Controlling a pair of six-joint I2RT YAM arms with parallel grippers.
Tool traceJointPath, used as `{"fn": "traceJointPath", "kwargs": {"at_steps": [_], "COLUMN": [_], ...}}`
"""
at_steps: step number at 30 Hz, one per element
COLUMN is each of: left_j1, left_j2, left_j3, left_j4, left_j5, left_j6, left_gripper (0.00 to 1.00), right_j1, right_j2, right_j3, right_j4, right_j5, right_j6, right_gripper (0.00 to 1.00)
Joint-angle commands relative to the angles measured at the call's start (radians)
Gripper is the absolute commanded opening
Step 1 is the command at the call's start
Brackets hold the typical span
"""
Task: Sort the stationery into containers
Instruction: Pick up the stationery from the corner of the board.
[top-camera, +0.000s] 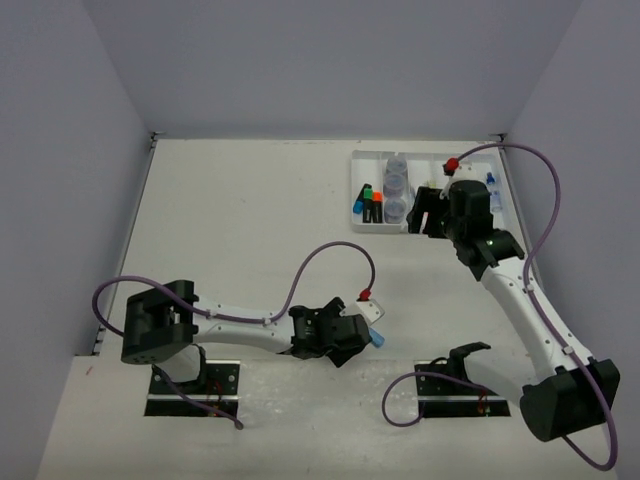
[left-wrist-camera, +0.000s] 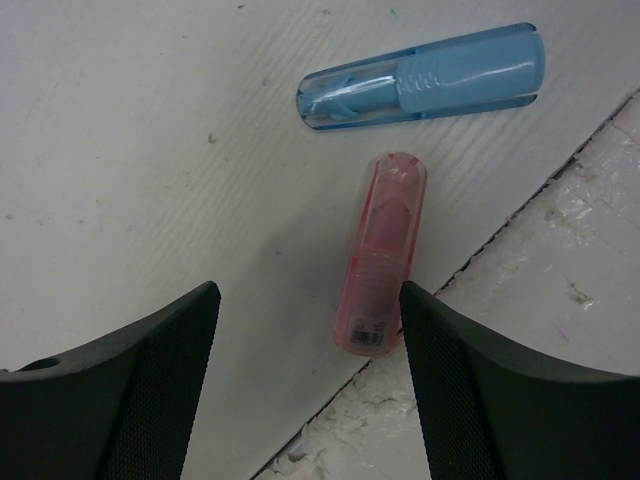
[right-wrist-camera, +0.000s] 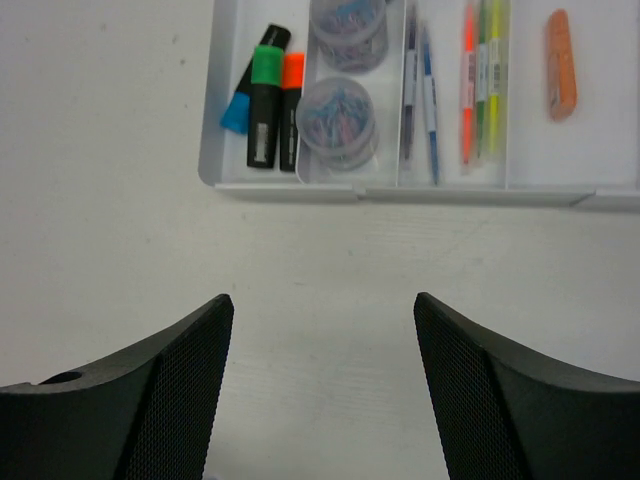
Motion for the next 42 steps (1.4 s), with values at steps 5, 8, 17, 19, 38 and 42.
{"fn": "traceJointPath", "kwargs": {"at_steps": [5, 8, 17, 19, 38, 42], "left_j1": [-0.021, -0.021, 0.011, 0.031, 0.056, 0.056], "left_j2": [0.1, 0.122, 0.116, 0.04, -0.783, -0.792], "left_j3": [0.079, 0.071, 0.04, 0.023, -0.134, -0.133], "left_j4": [0.04, 0.044, -0.094, -0.132, 0.37, 0.444], "left_j5": [0.036, 0.033, -0.06, -0.088, -0.229, -0.19], "left_j6": [0.036, 0.03, -0.083, -0.115, -0.295, -0.298], "left_gripper": [0.65, 0.54, 0.0, 0.0, 0.0, 0.0], "right_j1": [0.002, 0.003, 0.003, 0.002, 0.459, 0.516], "right_j2": [-0.117, -0.128, -0.229, -0.27, -0.398, -0.371], "right_j3": [-0.037, -0.024, -0.161, -0.232, -0.673, -0.642], "right_j4": [-0.007, -0.02, 0.153, 0.247, 1.211, 1.21], "right_j5": [-0.049, -0.062, -0.345, -0.47, -0.825, -0.782], "right_j6": [0.004, 0.003, 0.049, 0.078, 0.382, 0.337], "right_gripper": [0.74, 0.74, 0.78, 0.95, 0.92, 0.89]}}
